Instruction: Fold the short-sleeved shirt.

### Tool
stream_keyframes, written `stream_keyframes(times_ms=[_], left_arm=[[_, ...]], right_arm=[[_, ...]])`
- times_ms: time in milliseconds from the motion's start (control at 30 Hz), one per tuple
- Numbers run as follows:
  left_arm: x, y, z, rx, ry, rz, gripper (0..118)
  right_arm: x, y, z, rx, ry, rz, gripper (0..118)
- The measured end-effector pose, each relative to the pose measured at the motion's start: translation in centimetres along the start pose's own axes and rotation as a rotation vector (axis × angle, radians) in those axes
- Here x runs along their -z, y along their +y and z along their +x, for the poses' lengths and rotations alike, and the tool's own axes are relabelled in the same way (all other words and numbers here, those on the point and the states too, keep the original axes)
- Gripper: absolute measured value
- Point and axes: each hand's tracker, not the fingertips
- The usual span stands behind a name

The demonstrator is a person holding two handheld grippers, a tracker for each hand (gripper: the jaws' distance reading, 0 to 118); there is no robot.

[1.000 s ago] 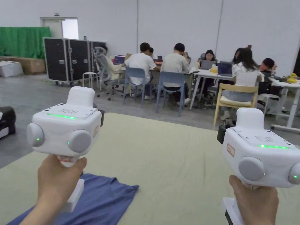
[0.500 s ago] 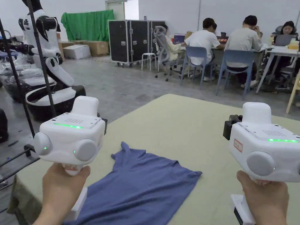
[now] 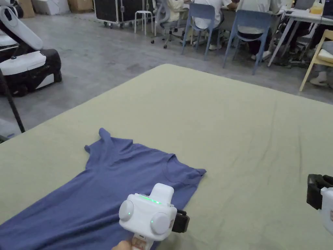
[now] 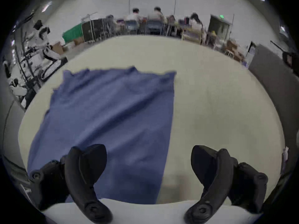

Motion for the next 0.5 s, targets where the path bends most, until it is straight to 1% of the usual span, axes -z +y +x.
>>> stream_keyframes(times_ms=[67, 100, 133, 200, 233, 267, 300, 333, 367, 400, 433, 467, 500], left_arm=[[2.6, -0.1, -0.5, 0.038, 0.071, -0.046, 112], [3.5, 0.0, -0.9, 0.038, 0.079, -0.040, 115], [3.1, 0.1, -1.5, 0.020, 0.020, -0.006, 115], [2.4, 0.4, -3.0, -0.015, 0.032, 0.066, 113], [2.1, 0.5, -4.1, -0.074, 0.084, 0.109, 105], [2.3, 0.7, -5.8, -0.120, 0.108, 0.112, 89], [2.9, 0.8, -7.4, -0.231, 0.079, 0.076, 70], [2.6, 0.7, -8.7, -0.313, 0.033, 0.056, 62], [2.3, 0.9, -9.1, -0.317, -0.014, 0.077, 47], [2.1, 1.1, -9.2, -0.266, 0.024, 0.074, 30], [1.8, 1.5, -9.0, -0.201, 0.052, 0.075, 23], [1.7, 2.0, -9.2, -0.211, 0.038, 0.078, 18], [1.4, 2.3, -9.3, -0.252, -0.002, 0.069, 14]], right_arm=[[1.4, -1.3, 1.0, 0.014, 0.006, -0.029, 3], [2.0, -1.9, 1.3, 0.017, 0.005, -0.045, 3], [2.5, -2.5, 1.5, 0.016, 0.009, -0.053, 3], [3.4, -3.7, 1.4, 0.018, 0.025, -0.069, 3], [3.6, -4.2, 1.3, 0.020, 0.035, -0.085, 3], [4.0, -4.9, 1.2, 0.032, 0.057, -0.098, 3], [4.3, -5.5, 1.1, 0.041, 0.077, -0.109, 3], [4.4, -6.1, 0.8, 0.038, 0.083, -0.116, 3], [4.4, -6.7, 0.5, 0.035, 0.086, -0.123, 3], [4.4, -7.2, 0.4, 0.031, 0.092, -0.135, 3], [4.5, -7.6, 0.3, 0.040, 0.110, -0.146, 3], [4.2, -7.9, 0.4, 0.048, 0.120, -0.155, 3], [3.7, -8.1, 0.6, 0.059, 0.124, -0.155, 3]])
